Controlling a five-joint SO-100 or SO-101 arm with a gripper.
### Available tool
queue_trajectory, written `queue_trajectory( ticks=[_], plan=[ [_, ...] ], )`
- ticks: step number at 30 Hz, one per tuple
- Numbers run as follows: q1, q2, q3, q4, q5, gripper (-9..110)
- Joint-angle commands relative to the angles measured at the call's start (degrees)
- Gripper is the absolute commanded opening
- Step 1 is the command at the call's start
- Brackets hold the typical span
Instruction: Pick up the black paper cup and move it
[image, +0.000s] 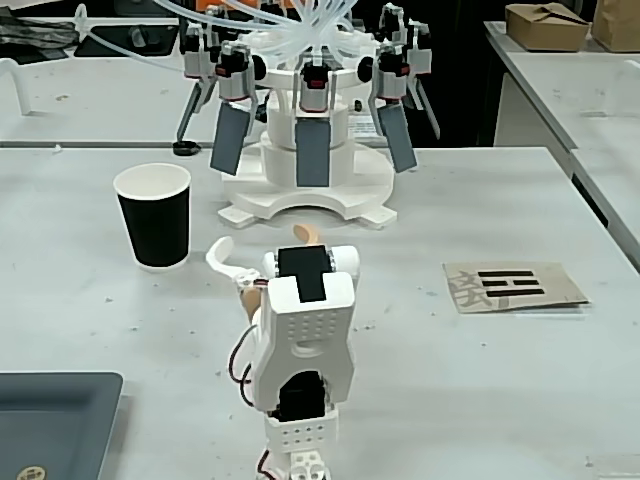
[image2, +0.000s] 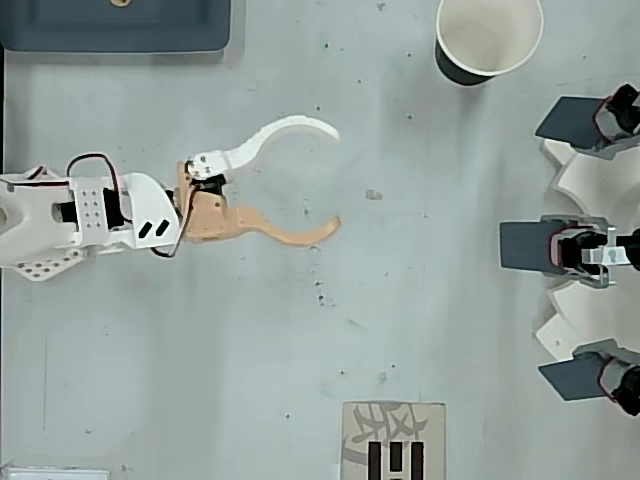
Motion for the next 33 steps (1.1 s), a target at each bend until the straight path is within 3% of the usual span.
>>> queue_trajectory(
  ticks=[1, 17, 33],
  plan=[
    [-1.4, 1.2, -0.5, -1.2, 0.5, 27],
    [-7.3, -17.4, -21.2, -0.1, 0.4, 52],
    [-8.9, -38.8, -48.4, 4.2, 1.8, 54]
  ],
)
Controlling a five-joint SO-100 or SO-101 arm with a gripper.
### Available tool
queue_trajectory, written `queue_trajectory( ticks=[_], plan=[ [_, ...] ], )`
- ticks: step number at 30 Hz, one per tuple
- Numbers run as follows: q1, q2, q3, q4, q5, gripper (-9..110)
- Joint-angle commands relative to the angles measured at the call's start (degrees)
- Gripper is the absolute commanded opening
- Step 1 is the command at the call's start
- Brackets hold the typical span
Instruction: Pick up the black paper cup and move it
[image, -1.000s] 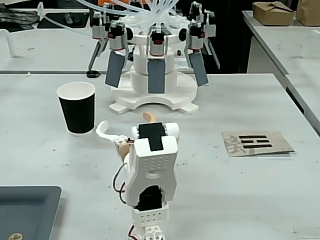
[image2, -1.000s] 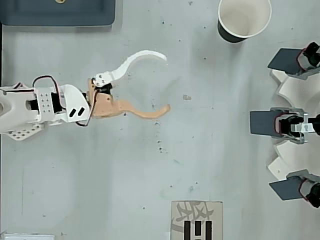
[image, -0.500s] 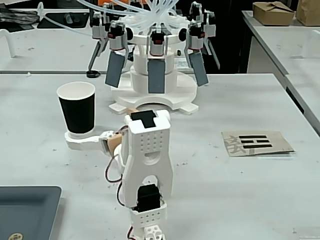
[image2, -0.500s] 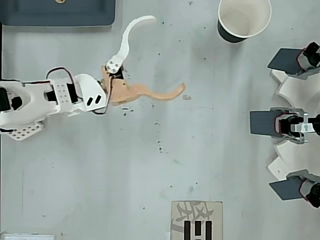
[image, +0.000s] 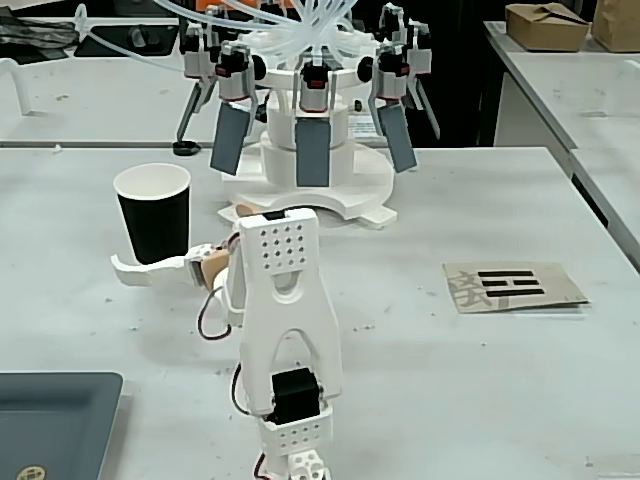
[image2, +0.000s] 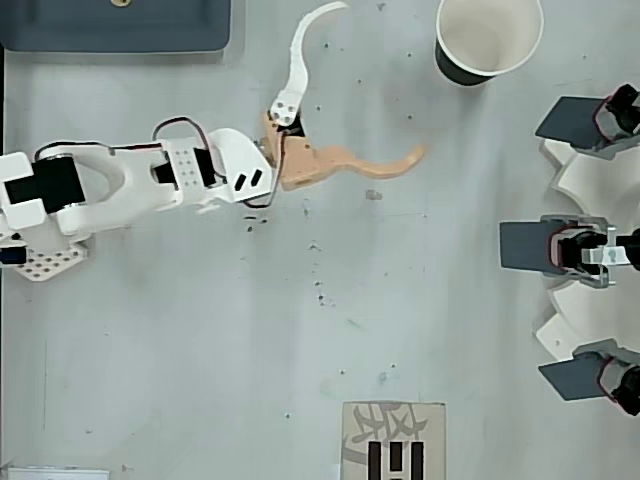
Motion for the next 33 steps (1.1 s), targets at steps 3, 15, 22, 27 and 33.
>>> queue_trajectory(
  ticks=[3, 15, 22, 27, 33],
  plan=[
    [-1.2, -4.0, -10.9, 2.0, 1.0, 54],
    [-2.5, -17.3, -34.1, 11.0, 2.4, 55],
    [-2.7, -24.7, -47.5, 16.9, 2.9, 55],
    [-2.7, -30.4, -58.3, 21.3, 3.1, 54],
    [-2.9, -35.2, -67.1, 25.8, 3.3, 54]
  ],
)
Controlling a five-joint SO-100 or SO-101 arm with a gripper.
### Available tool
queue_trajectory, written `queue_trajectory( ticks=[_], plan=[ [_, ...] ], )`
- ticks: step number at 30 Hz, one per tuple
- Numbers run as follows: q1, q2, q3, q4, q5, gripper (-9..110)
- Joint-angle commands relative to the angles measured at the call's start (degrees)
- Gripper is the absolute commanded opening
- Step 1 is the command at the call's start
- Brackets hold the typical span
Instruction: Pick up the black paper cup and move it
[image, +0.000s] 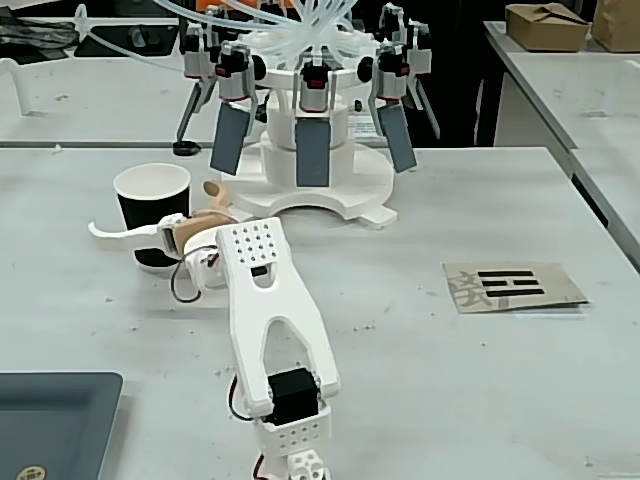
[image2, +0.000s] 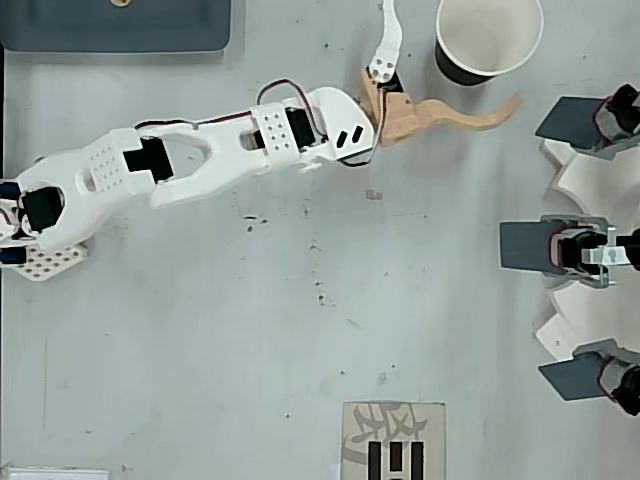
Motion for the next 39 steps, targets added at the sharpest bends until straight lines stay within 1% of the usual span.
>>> queue_trajectory(
  ticks=[1, 12, 22, 29, 39],
  plan=[
    [-0.5, -0.4, -7.2, 1.7, 0.5, 54],
    [-1.6, -6.7, -17.3, 6.8, 0.9, 54],
    [-2.8, -8.2, -17.9, 7.8, 1.3, 53],
    [-3.3, -9.6, -21.7, 10.5, 1.6, 52],
    [-3.4, -9.0, -21.7, 10.5, 2.4, 41]
  ],
)
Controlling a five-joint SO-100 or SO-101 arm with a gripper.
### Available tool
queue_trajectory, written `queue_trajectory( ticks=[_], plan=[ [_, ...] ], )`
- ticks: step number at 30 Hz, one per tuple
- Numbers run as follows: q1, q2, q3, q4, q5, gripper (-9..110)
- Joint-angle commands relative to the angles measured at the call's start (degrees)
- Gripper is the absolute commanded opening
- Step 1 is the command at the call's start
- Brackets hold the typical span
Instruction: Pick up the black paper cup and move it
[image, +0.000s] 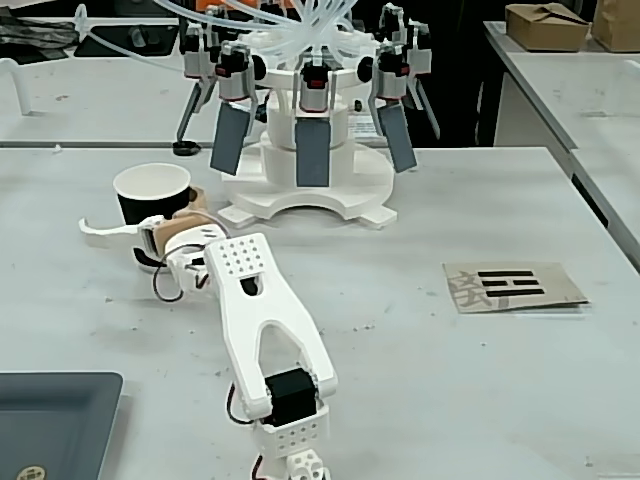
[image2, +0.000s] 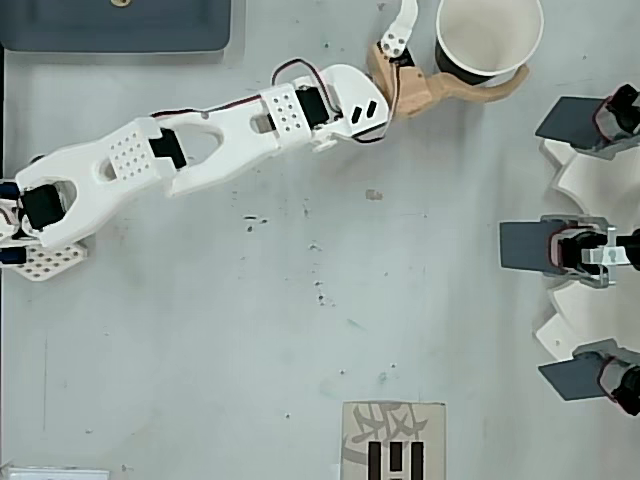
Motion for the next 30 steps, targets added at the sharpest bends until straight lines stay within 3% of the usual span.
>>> queue_trajectory(
  ticks=[1, 30],
  plan=[
    [-0.4, 2.3, -3.2, 0.3, 0.7, 41],
    [0.2, 4.2, -5.6, 3.2, 2.4, 29]
  ],
)
